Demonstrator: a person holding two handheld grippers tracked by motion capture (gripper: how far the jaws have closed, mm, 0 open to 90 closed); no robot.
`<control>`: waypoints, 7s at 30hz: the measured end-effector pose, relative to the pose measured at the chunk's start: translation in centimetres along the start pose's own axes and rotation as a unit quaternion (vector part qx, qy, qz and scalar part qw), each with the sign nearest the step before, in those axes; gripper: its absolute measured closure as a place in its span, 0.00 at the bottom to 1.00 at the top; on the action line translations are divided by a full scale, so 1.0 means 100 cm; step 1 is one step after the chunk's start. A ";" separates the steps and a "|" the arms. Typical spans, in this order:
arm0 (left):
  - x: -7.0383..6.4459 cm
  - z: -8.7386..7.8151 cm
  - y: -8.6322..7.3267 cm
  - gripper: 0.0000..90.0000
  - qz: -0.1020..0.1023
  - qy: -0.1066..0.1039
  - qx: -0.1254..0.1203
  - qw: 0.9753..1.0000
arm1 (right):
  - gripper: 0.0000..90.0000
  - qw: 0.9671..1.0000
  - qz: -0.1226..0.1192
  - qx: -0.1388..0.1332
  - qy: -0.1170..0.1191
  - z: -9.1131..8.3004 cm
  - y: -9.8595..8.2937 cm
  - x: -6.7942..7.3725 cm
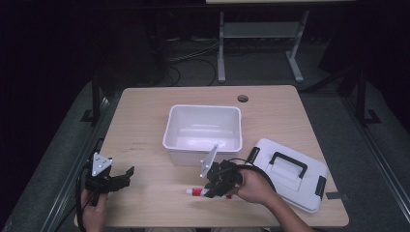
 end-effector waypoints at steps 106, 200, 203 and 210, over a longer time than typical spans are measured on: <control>0.002 -0.001 0.000 0.16 -0.004 -0.002 -0.003 1.000 | 0.79 0.998 0.019 0.020 -0.061 -0.119 0.067 -0.090; 0.002 -0.001 0.001 0.16 0.000 0.000 -0.005 1.000 | 0.69 0.995 0.088 0.007 -0.045 -0.087 0.029 -0.118; 0.001 -0.001 0.001 0.16 0.001 0.000 -0.006 1.000 | 0.69 0.995 0.091 0.006 -0.047 -0.093 0.028 -0.115; 0.000 -0.001 0.001 0.16 0.001 -0.001 -0.004 1.000 | 0.67 0.994 0.096 -0.002 -0.054 -0.107 0.025 -0.110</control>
Point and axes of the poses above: each handheld gripper's, and its own axes: z roughly forward along the jaws, y roughly out of its top, x roughly to its left, the point moved 10 cm from there along z, roughly forward along the jaws, and after that the axes turned 6 degrees about y, right-handed, at the moved point
